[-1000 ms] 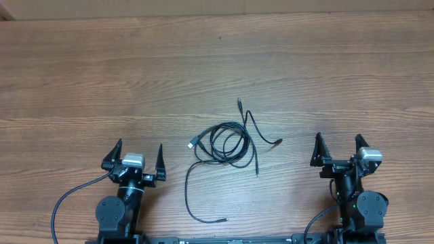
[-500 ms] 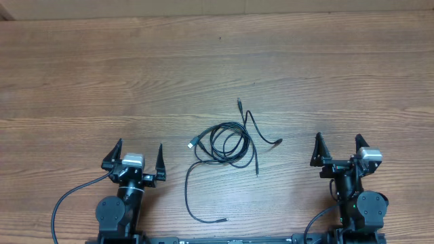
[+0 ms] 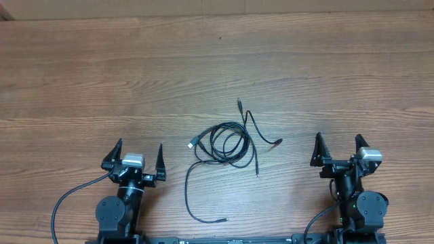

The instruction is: Untangle cables

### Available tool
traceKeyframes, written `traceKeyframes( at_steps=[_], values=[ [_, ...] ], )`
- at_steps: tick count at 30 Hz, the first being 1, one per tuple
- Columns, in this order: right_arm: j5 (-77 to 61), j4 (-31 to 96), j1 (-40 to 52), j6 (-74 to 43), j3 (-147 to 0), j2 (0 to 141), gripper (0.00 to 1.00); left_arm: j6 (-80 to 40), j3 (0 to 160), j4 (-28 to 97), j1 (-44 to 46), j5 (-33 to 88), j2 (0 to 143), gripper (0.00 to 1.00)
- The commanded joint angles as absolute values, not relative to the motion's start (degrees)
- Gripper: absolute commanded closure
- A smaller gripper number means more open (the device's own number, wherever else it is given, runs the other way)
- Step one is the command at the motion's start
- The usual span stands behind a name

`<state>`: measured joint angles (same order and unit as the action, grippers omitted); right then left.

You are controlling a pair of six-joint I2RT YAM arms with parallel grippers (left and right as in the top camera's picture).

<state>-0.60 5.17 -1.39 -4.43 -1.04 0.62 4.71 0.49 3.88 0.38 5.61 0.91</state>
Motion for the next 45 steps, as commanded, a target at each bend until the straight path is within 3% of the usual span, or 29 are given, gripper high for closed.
traceKeyframes(
  at_steps=[1, 8, 17, 27, 38, 45],
  values=[
    [-0.12, 4.84, -1.23, -4.21, -0.47, 0.27, 0.00, 5.58, 0.27, 4.08, 0.73, 5.54, 0.30, 0.00],
    [1.08, 4.64, -1.23, -4.69, -0.47, 0.27, 0.00, 5.58, 0.27, 4.08, 0.73, 5.54, 0.30, 0.00],
    [-10.76, 3.44, -1.23, -5.96, -10.66, 0.27, 0.00, 5.58, 0.27, 4.05, 0.73, 5.54, 0.30, 0.00],
    [0.36, 27.81, -1.23, -5.93, -47.79, 7.70, 0.00, 5.58, 0.27, 4.05, 0.73, 5.54, 0.30, 0.00],
    [0.27, 61.60, -1.23, -5.96, -103.96, 46.92, 0.00, 5.67, 0.27, 4.01, 0.73, 5.50, 0.30, 0.00],
    [-5.10, 74.08, -1.23, -5.93, -120.79, 62.57, 0.00, 6.44, 0.27, 4.05, 0.73, 5.34, 0.30, 0.00]
  ],
)
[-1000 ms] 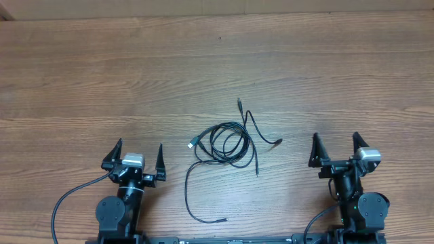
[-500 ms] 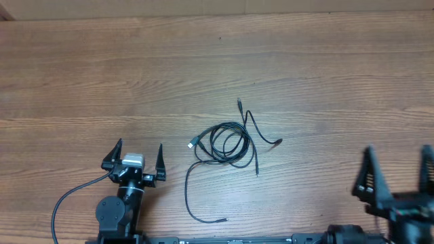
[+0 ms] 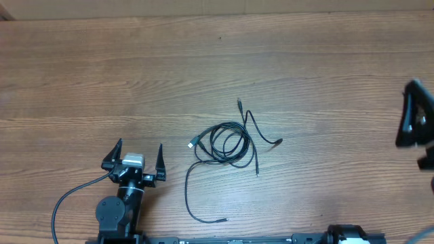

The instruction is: Untangle cables

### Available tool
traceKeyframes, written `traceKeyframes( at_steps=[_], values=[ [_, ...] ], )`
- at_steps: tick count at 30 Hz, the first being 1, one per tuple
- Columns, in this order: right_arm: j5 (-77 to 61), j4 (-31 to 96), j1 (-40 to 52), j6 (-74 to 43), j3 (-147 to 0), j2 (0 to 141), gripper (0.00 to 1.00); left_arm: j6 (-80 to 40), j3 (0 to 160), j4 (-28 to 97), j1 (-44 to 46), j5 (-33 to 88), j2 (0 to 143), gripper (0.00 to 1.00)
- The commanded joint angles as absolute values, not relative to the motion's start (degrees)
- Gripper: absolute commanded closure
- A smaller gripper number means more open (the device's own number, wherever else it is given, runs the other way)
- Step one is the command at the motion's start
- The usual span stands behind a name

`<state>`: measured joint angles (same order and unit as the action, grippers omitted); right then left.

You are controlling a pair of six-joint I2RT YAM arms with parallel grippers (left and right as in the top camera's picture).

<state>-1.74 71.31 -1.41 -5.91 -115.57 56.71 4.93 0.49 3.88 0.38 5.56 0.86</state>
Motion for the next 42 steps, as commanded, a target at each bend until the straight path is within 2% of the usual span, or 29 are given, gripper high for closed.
traceKeyframes(
  at_steps=[1, 6, 10, 20, 26, 31, 35, 38, 42],
  values=[
    [-5.91, 75.40, -1.23, -5.93, -122.17, 64.38, 0.00, 6.44, 0.27, 4.05, 0.73, 5.37, 0.30, 0.00],
    [-11.49, 82.89, -1.23, -5.91, -127.72, 75.02, 0.00, 6.22, 0.27, 2.76, 0.73, 6.37, 0.30, 0.01],
    [-13.85, 86.19, -1.23, -5.87, -128.14, 83.20, 0.00, 6.20, 0.27, 2.39, 0.78, 11.70, 0.30, 0.01],
    [-12.10, 83.77, -1.23, -4.01, -128.11, 99.98, 0.00, -0.91, 0.30, 1.30, 0.78, 24.86, 0.30, 0.00],
    [-12.14, 82.91, -1.23, -4.01, -127.90, 104.84, 0.00, -2.98, 0.30, -7.40, 0.75, 24.93, 0.30, 0.00],
    [-12.16, 84.90, -1.23, -3.75, -125.73, 106.85, 0.00, -8.32, 0.30, -8.88, 0.75, 24.99, 0.30, 0.01],
    [-18.68, 84.95, -1.23, 5.50, -119.26, 106.87, 0.00, -11.20, 2.31, -8.82, 0.75, 25.12, 0.30, 0.00],
    [-19.62, 83.77, -1.23, 6.52, -114.85, 106.87, 0.00, -10.13, 8.12, -7.70, 0.75, 24.12, 0.40, 0.00],
    [-19.64, 82.00, -1.21, 6.52, -110.91, 106.85, 0.00, -5.21, 21.50, -0.14, 0.75, 19.70, 2.98, 0.00]
  ],
)
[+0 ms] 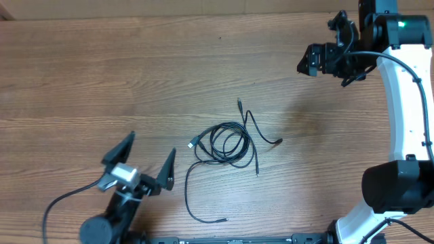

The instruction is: Untangle cables

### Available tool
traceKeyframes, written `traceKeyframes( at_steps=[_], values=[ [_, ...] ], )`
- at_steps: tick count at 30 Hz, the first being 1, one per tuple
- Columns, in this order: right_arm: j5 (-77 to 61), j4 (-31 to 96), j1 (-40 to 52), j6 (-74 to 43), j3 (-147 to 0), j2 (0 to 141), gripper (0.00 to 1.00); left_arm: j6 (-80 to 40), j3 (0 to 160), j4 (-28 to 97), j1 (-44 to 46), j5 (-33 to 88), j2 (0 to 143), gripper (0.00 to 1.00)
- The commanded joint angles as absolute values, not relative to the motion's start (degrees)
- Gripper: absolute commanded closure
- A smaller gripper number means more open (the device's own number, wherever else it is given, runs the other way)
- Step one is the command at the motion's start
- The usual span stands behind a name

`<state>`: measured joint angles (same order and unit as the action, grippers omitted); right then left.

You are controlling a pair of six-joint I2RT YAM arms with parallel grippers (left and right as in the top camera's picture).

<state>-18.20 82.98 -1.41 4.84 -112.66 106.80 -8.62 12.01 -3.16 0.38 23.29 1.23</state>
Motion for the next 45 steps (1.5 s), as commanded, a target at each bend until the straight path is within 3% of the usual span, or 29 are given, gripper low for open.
traceKeyframes(
  at_steps=[1, 15, 21, 26, 30, 33, 39, 45],
  values=[
    [-19.64, 81.93, -1.17, 6.52, -110.28, 106.87, 0.00, -3.40, 27.18, 2.57, 0.75, 17.43, 5.06, 0.01],
    [-19.81, 82.81, 8.91, 6.04, -109.67, 106.87, 0.00, 14.06, 87.35, 11.60, 0.75, 8.43, 42.50, 0.00],
    [-19.59, 81.47, 12.75, 5.63, -109.65, 106.87, 0.00, 17.93, 108.55, 37.30, 0.89, 8.36, 60.90, 0.01],
    [-19.42, 82.72, 13.02, 5.65, -109.65, 106.87, 0.00, 17.54, 109.01, 37.45, 6.68, 5.89, 65.19, 0.00],
    [-15.97, 85.43, 13.02, 5.65, -109.65, 106.87, 0.00, 25.19, 105.23, 35.29, 18.31, -9.08, 66.76, 0.00],
    [-13.89, 86.80, 13.02, 5.67, -109.65, 106.87, 0.00, 27.92, 98.70, 31.83, 23.14, -13.89, 66.78, 0.00],
    [-9.43, 87.55, 12.60, 5.63, -109.65, 106.85, 0.00, 29.91, 83.22, 22.61, 22.20, -14.17, 66.48, 0.00],
    [-8.40, 86.46, 8.23, 5.61, -109.65, 106.85, 0.00, 28.47, 73.60, 17.41, 14.72, -9.17, 66.37, 0.00]
  ],
)
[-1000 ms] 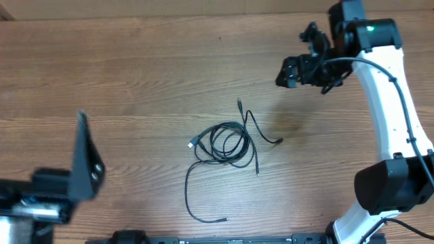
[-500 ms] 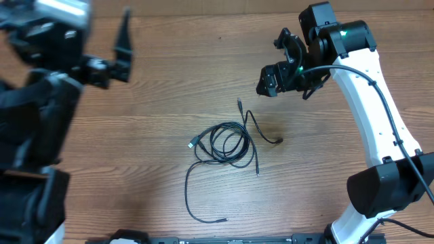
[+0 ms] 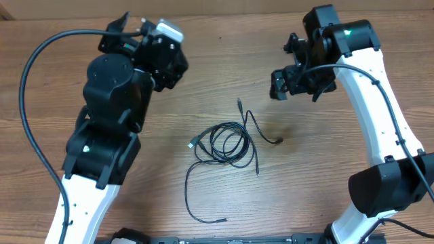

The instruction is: Untangle cables

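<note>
A knot of thin black cables (image 3: 227,144) lies on the wooden table (image 3: 325,196) at its middle. Loose ends run out from the coil: a jack plug (image 3: 239,102) at the top, a USB plug (image 3: 192,143) on the left, and a long tail (image 3: 203,215) toward the front. My right gripper (image 3: 285,64) hangs open above the table, up and to the right of the knot, holding nothing. My left gripper (image 3: 116,30) is raised high at the far left, open and empty, well away from the cables.
The bulky left arm (image 3: 108,115) hides much of the table's left side. The white right arm (image 3: 383,115) arches over the right side. A black supply cable (image 3: 30,102) loops from the left arm along the left edge.
The left arm has risen from its low pose at the front left to high over the far left. The right gripper has moved left and nearer the knot. The cables lie unchanged.
Both arms first sat folded at the front edge with their grippers open. Then the right arm had lifted to the right edge, then stood over the far right, as the left arm began tilting. Now both are raised, and the knot has not moved.
</note>
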### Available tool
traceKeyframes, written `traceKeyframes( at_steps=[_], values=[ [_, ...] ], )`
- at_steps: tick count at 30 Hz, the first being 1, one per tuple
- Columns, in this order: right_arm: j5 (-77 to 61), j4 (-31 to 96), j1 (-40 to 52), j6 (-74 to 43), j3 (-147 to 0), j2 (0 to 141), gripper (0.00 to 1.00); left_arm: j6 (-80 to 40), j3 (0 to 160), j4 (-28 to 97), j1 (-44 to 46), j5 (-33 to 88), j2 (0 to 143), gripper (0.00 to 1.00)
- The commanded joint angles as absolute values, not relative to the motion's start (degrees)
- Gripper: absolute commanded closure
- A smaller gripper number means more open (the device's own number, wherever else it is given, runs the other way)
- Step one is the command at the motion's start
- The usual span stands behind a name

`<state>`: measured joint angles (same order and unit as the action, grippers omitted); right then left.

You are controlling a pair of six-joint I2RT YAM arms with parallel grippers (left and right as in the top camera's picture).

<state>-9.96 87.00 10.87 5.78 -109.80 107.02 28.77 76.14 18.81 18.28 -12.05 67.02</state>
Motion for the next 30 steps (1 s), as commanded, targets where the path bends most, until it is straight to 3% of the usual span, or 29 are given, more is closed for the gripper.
traceKeyframes(
  at_steps=[1, 13, 20, 24, 30],
  values=[
    [-8.43, 86.21, 6.83, 5.61, -109.65, 106.85, 0.00, 27.27, 72.14, 16.93, 13.13, -6.48, 66.39, 0.00],
    [-15.66, 83.94, -3.05, 4.58, -109.65, 106.85, 0.00, 13.91, 65.08, 11.77, 7.77, -1.63, 78.00, 0.00],
    [-16.82, 82.02, -2.96, 4.56, -109.65, 106.85, 0.00, -12.01, 65.08, 12.10, 7.79, 3.86, 79.75, 0.00],
    [-16.82, 79.75, -2.96, 4.56, -109.65, 106.85, 0.00, -12.05, 65.08, 14.85, 7.86, 12.60, 79.75, 0.01],
    [-21.12, 79.35, -2.96, 4.32, -109.65, 106.85, 0.00, -12.08, 65.08, 24.29, 7.86, 14.94, 79.77, 0.00]
  ],
)
